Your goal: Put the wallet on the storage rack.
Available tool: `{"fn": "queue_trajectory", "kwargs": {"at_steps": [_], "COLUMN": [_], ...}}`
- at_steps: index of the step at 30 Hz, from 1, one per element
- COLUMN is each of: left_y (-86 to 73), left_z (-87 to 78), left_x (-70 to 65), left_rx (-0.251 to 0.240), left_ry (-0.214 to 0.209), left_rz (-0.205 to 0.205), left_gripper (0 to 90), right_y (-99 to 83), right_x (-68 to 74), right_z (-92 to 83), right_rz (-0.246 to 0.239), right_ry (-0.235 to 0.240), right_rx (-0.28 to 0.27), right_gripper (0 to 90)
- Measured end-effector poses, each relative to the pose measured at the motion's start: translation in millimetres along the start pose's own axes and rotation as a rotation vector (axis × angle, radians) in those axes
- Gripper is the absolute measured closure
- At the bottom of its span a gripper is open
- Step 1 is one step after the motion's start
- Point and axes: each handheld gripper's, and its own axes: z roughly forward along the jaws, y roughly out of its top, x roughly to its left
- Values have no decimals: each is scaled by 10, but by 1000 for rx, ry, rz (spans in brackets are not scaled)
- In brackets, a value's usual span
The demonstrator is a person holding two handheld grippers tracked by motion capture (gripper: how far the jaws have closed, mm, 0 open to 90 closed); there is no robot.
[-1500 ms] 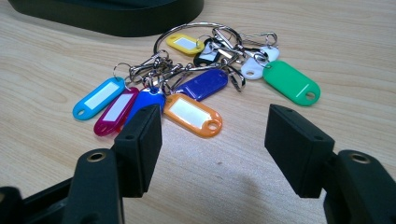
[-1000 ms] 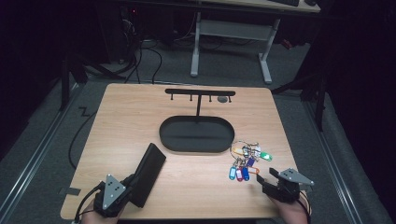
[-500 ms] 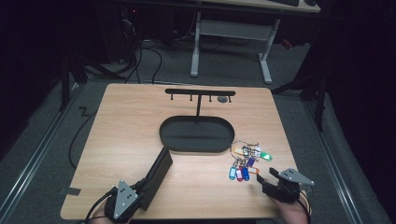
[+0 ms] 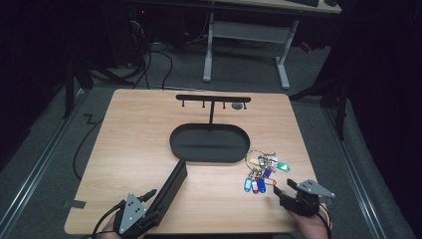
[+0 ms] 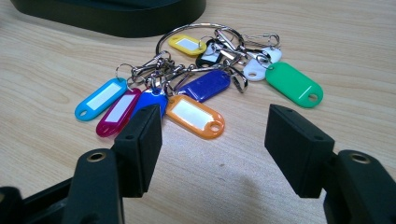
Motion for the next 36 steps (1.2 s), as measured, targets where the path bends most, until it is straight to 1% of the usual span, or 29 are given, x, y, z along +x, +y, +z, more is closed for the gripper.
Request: {"fn": "queue_trajectory", "kwargs": {"at_steps": [1, 3, 5, 6, 7, 8, 9, 10, 11, 12, 13, 14, 15, 16, 17, 18, 19, 23, 24, 27, 29, 32, 34, 36], "left_y": [0, -6, -20, -25, -25, -30, -39, -42, -41, -43, -39, -39, -10, 22, 59, 89, 104, 167, 182, 214, 240, 286, 318, 337], "left_z": [0, 8, 28, 34, 34, 39, 56, 72, 92, 111, 112, 112, 102, 82, 69, 75, 79, 103, 109, 137, 157, 190, 214, 243], "left_x": [0, 28, 18, 16, 16, 15, -4, -8, -2, -17, -16, -16, -11, 45, 84, 93, 92, 121, 144, 171, 181, 180, 174, 161], "left_rx": [0, 13, 10, 10, 10, 14, 14, 22, 43, 47, 53, 53, 81, 119, 161, 191, 201, 268, 285, 325, 346, 376, 402, 441], "left_ry": [0, -11, -19, -24, -24, -23, -34, -34, -31, -28, -18, -18, 0, 20, 35, 42, 41, 42, 44, 30, 10, -3, -2, 13], "left_rz": [0, -20, -56, -69, -69, -78, -106, -107, -93, -102, -88, -88, -74, -1, 48, 49, 41, 49, 62, 37, 12, -1, 6, 35], "left_gripper": [492, 477, 460, 458, 457, 458, 467, 476, 475, 471, 469, 469, 466, 461, 457, 446, 428, 389, 385, 383, 388, 401, 405, 412], "right_y": [0, -2, -2, -1, -1, -4, -6, -10, -12, -13, -12, -12, -6, -4, -6, -7, -8, -7, -5, 4, 6, 12, 22, 28], "right_x": [0, 0, -1, 0, 1, 6, 8, 6, 4, 4, 7, 7, 11, 13, 18, 26, 31, 39, 35, 24, 32, 59, 73, 74], "right_z": [0, 1, 2, 2, 3, 5, 7, 16, 23, 29, 33, 33, 37, 38, 37, 40, 42, 47, 48, 49, 50, 49, 41, 33], "right_rz": [0, 2, -1, 0, -1, 5, 8, 5, 7, 9, 10, 10, 8, 10, 16, 18, 8, 5, 4, -3, -6, -16, -19, -24], "right_ry": [0, 0, 0, 1, 2, 3, 5, 6, 7, 10, 11, 11, 13, 14, 15, 19, 21, 37, 40, 53, 62, 75, 77, 76], "right_rx": [0, 2, 1, 1, 1, 3, 6, 8, 11, 13, 14, 14, 10, 9, 10, 12, 12, 12, 10, -1, 0, -3, -6, -10], "right_gripper": [368, 368, 369, 368, 369, 369, 368, 367, 367, 367, 367, 367, 368, 367, 368, 368, 368, 368, 368, 368, 368, 367, 368, 367]}}
